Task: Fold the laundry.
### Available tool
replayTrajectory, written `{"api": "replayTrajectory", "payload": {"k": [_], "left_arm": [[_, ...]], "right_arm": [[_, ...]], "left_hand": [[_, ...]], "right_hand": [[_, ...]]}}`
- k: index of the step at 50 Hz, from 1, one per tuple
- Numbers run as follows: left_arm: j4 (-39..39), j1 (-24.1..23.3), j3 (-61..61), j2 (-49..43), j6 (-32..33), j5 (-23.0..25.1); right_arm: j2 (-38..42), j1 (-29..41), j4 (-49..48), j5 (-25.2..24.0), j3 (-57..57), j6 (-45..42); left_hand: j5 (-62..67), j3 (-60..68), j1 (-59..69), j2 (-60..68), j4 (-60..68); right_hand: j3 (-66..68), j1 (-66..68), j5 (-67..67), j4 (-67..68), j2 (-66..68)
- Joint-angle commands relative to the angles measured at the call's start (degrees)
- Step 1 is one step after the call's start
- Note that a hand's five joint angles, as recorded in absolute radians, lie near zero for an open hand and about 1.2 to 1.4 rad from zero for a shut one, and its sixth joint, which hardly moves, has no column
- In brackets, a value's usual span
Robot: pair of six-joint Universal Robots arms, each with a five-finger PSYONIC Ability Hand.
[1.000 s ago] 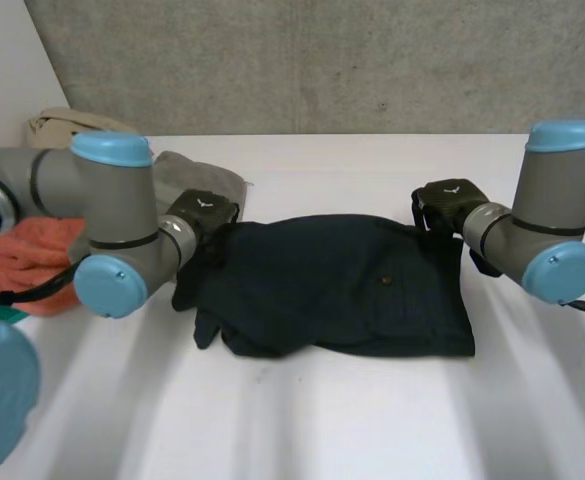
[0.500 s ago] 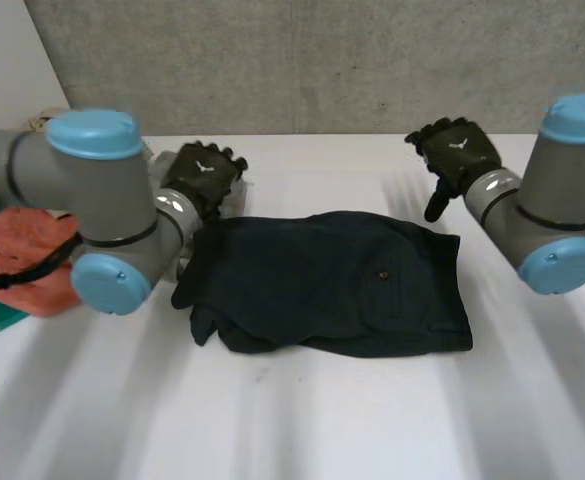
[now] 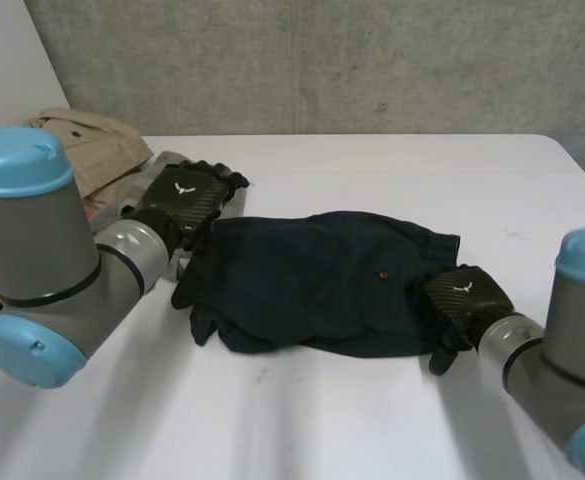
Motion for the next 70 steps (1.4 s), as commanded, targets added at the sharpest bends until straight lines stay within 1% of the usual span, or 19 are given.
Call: {"api": "replayTrajectory", "payload": {"k": [1, 3, 11, 16, 19, 23, 30, 34, 35, 39, 40, 45, 46, 47, 48, 54, 58, 63, 70], "left_arm": [[1.00, -0.38, -1.14, -0.72, -0.15, -0.74], [1.09, -0.46, -1.31, -0.72, -0.41, -0.74], [1.52, -0.47, -1.93, -0.11, -0.59, -0.74], [1.61, -0.29, -2.98, 1.30, -0.59, -0.82], [1.35, -0.11, -3.60, 1.82, -0.59, -0.82], [1.44, 0.32, -5.18, 3.23, -0.59, -0.82], [1.61, 2.17, -7.82, 7.18, -0.59, -0.82], [1.79, 3.92, -8.78, 10.08, -0.59, -1.00], [1.96, 4.80, -8.96, 11.31, -0.59, -1.26], [2.05, 7.09, -9.31, 13.60, -1.38, -2.14], [1.79, 7.79, -9.40, 14.30, -1.99, -2.06], [1.79, 9.64, -9.58, 15.10, -3.40, -2.23], [1.79, 10.25, -9.58, 15.10, -3.92, -2.06], [1.79, 10.43, -9.49, 15.10, -4.10, -2.06], [1.79, 10.61, -9.32, 15.10, -4.37, -2.06], [2.05, 10.17, -5.29, 14.66, -5.51, -2.41], [1.88, 7.81, -1.07, 13.52, -6.65, -2.67], [1.18, 2.80, 3.86, 10.27, -8.14, -2.32], [0.47, -6.52, 6.51, 2.71, -7.27, -1.88]], "right_arm": [[4.23, -0.05, -10.63, 5.95, 0.49, -6.03], [4.14, -0.22, -10.55, 6.83, 0.31, -6.21], [-3.68, -5.75, -7.91, 5.78, 2.24, -5.16], [-5.80, -13.75, -4.23, 0.43, 1.99, -9.62], [-5.79, -14.20, -2.29, -1.25, 0.76, -13.41], [-5.97, -11.66, -0.70, -1.35, -2.14, -20.70], [-6.85, 1.69, -4.91, -3.00, -6.80, -26.78], [-5.01, 9.87, -10.80, -12.22, -7.24, -27.48], [-2.74, 12.58, -12.99, -17.55, -7.51, -27.92], [3.50, 17.95, -16.60, -28.99, -10.22, -29.94], [5.96, 19.45, -16.44, -29.55, -12.15, -30.47], [10.03, 21.39, -12.49, -22.71, -17.79, -29.16], [9.68, 21.31, -11.35, -20.26, -18.92, -27.15], [9.33, 21.22, -10.90, -19.28, -19.20, -25.48], [8.89, 21.04, -10.81, -18.32, -19.28, -23.20], [0.74, 16.84, -10.90, -12.61, -19.28, 3.21], [-5.51, 11.84, -4.08, -8.13, -18.50, 17.55], [-8.69, 6.64, 4.82, -5.30, -18.49, 25.33], [-8.26, 3.55, 12.65, -5.65, -19.46, 23.50]], "left_hand": [[-2.79, -1.76, -0.95, -1.38, -1.43], [-2.79, -1.76, -0.95, -1.38, -1.43], [-2.79, -1.76, -0.95, -1.38, -1.43], [-2.79, -1.76, -0.95, -1.38, -1.43], [-2.79, -1.76, -0.95, -1.38, -1.43], [-2.79, -1.76, -0.95, -1.38, -1.43], [-2.79, -1.76, -0.95, -1.38, -1.43], [-2.79, -1.76, -0.95, -1.38, -1.43], [-2.79, -1.76, -0.95, -1.38, -1.43], [-2.79, -1.76, -0.95, -1.38, -1.43], [-2.79, -1.76, -0.95, -1.38, -1.43], [-2.79, -1.76, -0.95, -1.38, -1.43], [-2.79, -1.76, -0.95, -1.38, -1.43], [-2.79, -1.76, -0.95, -1.38, -1.43], [-2.79, -1.76, -0.95, -1.38, -1.43], [-2.79, -1.76, -0.95, -1.38, -1.43], [-2.79, -1.76, -0.95, -1.38, -1.43], [-2.79, -1.76, -0.95, -1.38, -1.43], [-2.79, -1.76, -0.95, -1.38, -1.43]], "right_hand": [[31.49, 32.12, 31.32, 31.71, 31.87], [59.91, 60.55, 59.75, 60.14, 60.30], [60.05, 60.69, 59.89, 60.27, 60.43], [60.05, 60.69, 59.89, 60.27, 60.43], [60.05, 60.69, 59.89, 60.27, 60.43], [60.05, 60.69, 59.89, 60.27, 60.43], [60.05, 60.69, 59.89, 60.27, 60.43], [60.05, 60.69, 59.89, 60.27, 60.43], [60.05, 60.69, 59.89, 60.27, 60.43], [60.05, 60.69, 59.89, 60.27, 60.43], [60.05, 60.69, 59.89, 60.27, 60.43], [56.70, 57.33, 56.53, 56.92, 57.08], [19.03, 19.66, 18.87, 19.25, 19.41], [-4.33, -3.69, -4.49, -4.11, -3.95], [-9.95, -9.31, -10.11, -9.73, -9.57], [-9.95, -9.31, -10.11, -9.73, -9.57], [-9.95, -9.31, -10.11, -9.73, -9.57], [-9.95, -9.31, -10.11, -9.73, -9.57], [-9.95, -9.31, -10.11, -9.73, -9.57]]}}
